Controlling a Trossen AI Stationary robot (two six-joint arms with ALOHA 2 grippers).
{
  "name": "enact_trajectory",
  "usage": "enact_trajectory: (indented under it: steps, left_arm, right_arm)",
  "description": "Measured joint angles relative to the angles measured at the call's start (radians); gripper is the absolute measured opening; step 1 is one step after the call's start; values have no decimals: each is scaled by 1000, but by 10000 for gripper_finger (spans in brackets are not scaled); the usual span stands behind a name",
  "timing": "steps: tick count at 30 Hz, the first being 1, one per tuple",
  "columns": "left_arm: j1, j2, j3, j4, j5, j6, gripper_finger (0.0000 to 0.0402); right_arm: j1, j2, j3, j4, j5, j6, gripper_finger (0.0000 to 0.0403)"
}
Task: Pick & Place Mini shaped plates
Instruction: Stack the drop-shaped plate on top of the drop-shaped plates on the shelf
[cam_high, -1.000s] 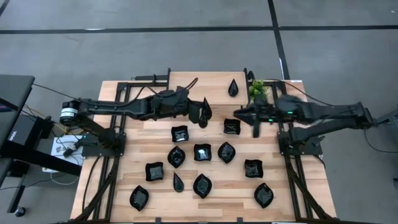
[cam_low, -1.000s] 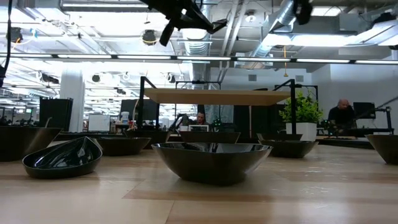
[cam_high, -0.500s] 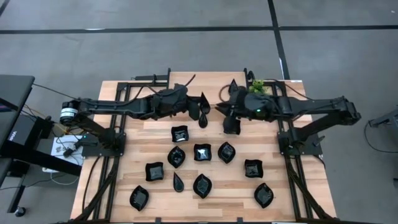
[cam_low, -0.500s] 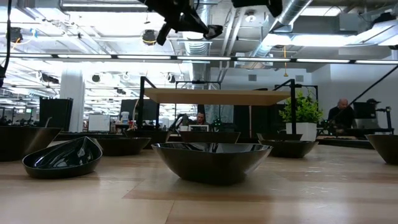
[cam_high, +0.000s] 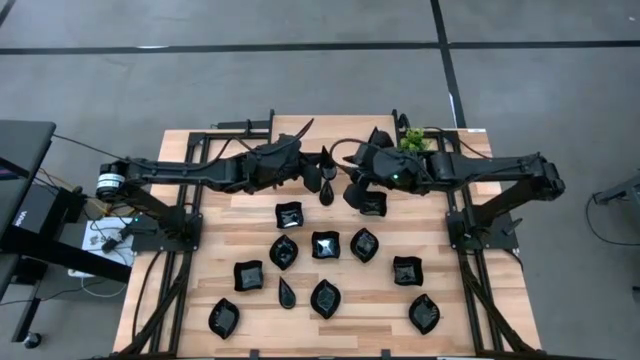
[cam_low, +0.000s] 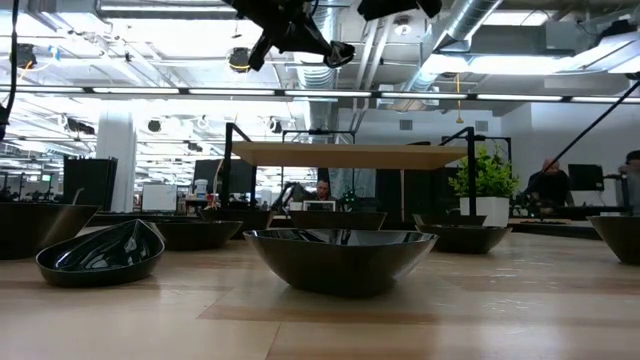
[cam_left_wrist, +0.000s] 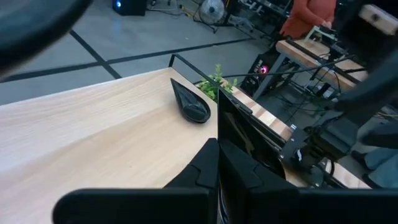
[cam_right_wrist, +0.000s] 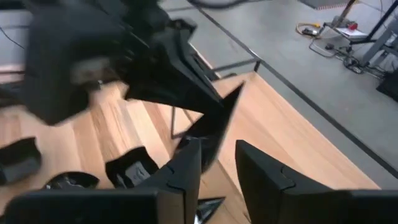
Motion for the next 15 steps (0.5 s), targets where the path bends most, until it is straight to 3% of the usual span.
enact_trajectory:
  steps: [15]
  left_arm:
    - [-6,0,-1,25,0,18,5]
  right_arm:
    - [-71,40,-1,27,-132,20,143]
